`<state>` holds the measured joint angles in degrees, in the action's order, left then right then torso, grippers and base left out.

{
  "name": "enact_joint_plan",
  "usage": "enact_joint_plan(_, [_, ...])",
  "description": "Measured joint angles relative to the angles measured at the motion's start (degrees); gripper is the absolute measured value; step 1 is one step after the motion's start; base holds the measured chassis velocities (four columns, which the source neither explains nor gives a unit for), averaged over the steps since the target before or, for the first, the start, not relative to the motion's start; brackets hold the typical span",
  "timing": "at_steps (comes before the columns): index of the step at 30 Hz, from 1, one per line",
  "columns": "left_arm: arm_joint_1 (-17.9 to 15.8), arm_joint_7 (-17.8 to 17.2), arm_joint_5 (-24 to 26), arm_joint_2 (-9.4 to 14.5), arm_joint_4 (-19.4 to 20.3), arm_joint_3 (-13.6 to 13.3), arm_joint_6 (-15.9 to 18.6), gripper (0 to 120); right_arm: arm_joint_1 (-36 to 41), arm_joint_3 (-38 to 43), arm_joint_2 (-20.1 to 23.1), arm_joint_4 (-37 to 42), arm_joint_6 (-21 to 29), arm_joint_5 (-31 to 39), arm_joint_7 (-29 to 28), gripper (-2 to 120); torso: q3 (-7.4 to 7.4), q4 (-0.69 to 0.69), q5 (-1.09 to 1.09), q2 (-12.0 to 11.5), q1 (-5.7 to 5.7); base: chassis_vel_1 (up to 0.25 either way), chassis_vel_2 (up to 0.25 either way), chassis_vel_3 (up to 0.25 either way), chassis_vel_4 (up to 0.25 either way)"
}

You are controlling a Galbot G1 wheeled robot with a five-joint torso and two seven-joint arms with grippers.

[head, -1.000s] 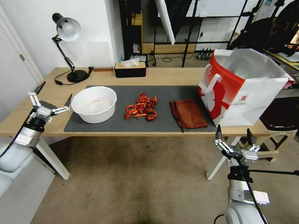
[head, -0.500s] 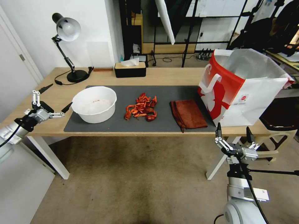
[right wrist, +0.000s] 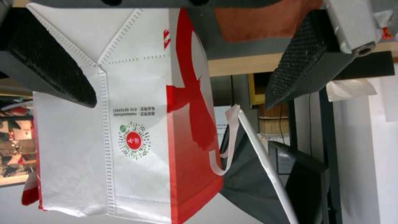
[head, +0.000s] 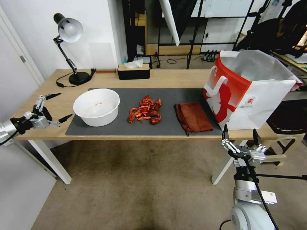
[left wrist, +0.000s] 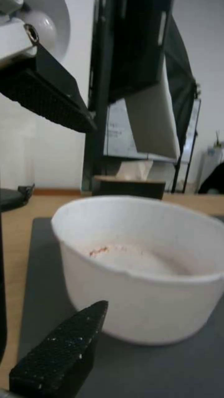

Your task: Sweep shrimp from table into container with towel, then put container into takeout bag.

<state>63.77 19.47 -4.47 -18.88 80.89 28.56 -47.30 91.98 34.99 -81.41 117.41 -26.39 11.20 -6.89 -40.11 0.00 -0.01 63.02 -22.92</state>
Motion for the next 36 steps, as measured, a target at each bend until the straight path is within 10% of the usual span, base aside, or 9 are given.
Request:
enact_joint_plan(13, [-8.5,18.0,-6.7,2.9,0.5,-3.2,0.1,100,-0.1,0.1,-0.2,0.5,0.5,1.2,-0.1,100,0.0,-0.01,0.01,0.0,0.0,0.0,0.0,0.0,0.0])
enact_joint_plan(36, [-22.7,22.8,-10.3,0.0,2.1,-12.9,0.4,100,-0.3,0.0,-1.1,0.3,0.5,1.1,-0.2,100,0.0,-0.02,0.01,0.0,0.0,0.0,0.0,0.0,0.0])
